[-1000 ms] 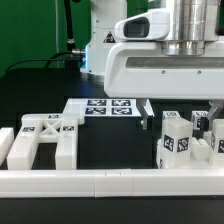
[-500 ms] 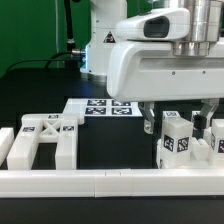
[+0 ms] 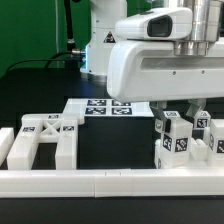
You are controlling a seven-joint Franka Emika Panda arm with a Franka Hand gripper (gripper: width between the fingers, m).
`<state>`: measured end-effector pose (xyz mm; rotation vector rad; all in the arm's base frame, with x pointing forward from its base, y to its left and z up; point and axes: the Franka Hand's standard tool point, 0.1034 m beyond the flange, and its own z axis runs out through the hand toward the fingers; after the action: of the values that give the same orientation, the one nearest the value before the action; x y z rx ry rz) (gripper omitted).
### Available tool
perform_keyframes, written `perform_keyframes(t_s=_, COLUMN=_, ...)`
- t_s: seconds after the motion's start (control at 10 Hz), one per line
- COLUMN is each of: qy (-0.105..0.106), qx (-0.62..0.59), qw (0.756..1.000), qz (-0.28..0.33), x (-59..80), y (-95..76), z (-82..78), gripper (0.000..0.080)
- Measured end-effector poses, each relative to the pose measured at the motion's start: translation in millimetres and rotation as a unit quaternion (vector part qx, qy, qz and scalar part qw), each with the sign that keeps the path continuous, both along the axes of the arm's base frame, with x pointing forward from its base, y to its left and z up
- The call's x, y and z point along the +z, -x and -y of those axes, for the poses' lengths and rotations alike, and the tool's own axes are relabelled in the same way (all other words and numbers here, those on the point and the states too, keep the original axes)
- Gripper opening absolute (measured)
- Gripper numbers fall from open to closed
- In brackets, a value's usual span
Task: Assemble chair
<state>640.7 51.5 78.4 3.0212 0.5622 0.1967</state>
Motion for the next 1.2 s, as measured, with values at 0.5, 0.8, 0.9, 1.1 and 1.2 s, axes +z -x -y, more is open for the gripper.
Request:
perform_keyframes(t_s=0.5, qy=-0.030, qx=-0.203, qw=0.979, qz=0.006, x=-0.9, y=0.9, z=-2.1, gripper=0.0288)
perform_keyframes(t_s=0.8, qy=-0.054, qx=-0.370, qw=0.927, qz=0.011, x=-1.8, y=1.2, z=-3.8, gripper=0.0288)
perform_keyframes(t_s=0.9, qy=-0.060, qx=-0.424, qw=0.904, qz=0.013, x=-2.1, y=1.0, z=-4.4, gripper=0.0288)
perform_keyframes(t_s=1.1, qy=-0.069, qx=-0.509, qw=0.858, qz=0.015, x=-2.2, y=-0.9, z=-4.5, gripper=0.0288)
perform_keyframes(t_s=1.2, qy=-0.075, qx=-0.538, qw=0.839, qz=0.015, x=-2.1, y=-1.2, z=-4.3, gripper=0.0288)
